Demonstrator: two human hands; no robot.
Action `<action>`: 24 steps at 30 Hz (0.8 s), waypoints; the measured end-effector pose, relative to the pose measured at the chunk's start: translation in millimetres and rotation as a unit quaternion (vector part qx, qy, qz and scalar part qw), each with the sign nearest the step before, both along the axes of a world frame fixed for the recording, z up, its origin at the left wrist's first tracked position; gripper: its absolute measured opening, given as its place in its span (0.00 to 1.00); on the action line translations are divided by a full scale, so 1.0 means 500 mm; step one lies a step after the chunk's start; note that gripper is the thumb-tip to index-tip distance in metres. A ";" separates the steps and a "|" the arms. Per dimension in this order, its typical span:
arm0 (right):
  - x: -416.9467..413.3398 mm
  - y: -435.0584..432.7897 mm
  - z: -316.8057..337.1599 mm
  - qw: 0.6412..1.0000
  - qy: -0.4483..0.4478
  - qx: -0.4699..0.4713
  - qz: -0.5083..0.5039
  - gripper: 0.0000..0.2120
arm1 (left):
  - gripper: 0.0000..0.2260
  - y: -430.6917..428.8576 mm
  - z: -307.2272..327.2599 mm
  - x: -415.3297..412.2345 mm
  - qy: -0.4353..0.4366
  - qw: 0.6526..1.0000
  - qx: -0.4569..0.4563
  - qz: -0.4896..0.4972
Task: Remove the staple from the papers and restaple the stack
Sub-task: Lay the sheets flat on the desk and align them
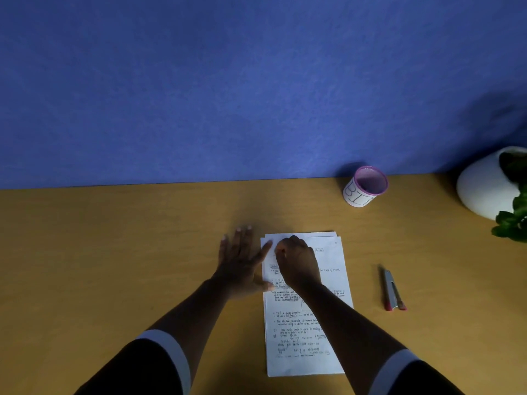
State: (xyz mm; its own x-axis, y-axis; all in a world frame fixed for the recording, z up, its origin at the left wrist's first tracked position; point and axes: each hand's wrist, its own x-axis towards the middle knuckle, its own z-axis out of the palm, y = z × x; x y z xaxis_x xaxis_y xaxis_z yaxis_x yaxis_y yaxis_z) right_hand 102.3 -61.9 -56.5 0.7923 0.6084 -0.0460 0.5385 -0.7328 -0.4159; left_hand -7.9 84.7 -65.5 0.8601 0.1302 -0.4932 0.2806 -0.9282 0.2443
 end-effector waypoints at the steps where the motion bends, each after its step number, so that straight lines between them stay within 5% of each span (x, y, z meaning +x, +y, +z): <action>1: 0.001 -0.004 0.000 1.000 0.011 0.015 -0.012 0.10 | 0.53 0.000 0.001 0.000 0.002 1.000 -0.002 0.002; 8: 0.061 -0.063 0.060 0.989 0.071 0.115 -0.066 0.05 | 0.53 0.008 -0.023 -0.004 -0.002 1.000 -0.014 0.010; 17: 0.297 -0.146 0.196 0.963 -0.075 0.212 -0.149 0.11 | 0.55 0.018 -0.065 -0.006 -0.060 0.998 0.020 0.013; 24: 0.428 -0.150 0.189 0.964 -0.063 0.058 -0.253 0.15 | 0.54 0.020 -0.055 -0.009 -0.026 0.998 0.053 0.010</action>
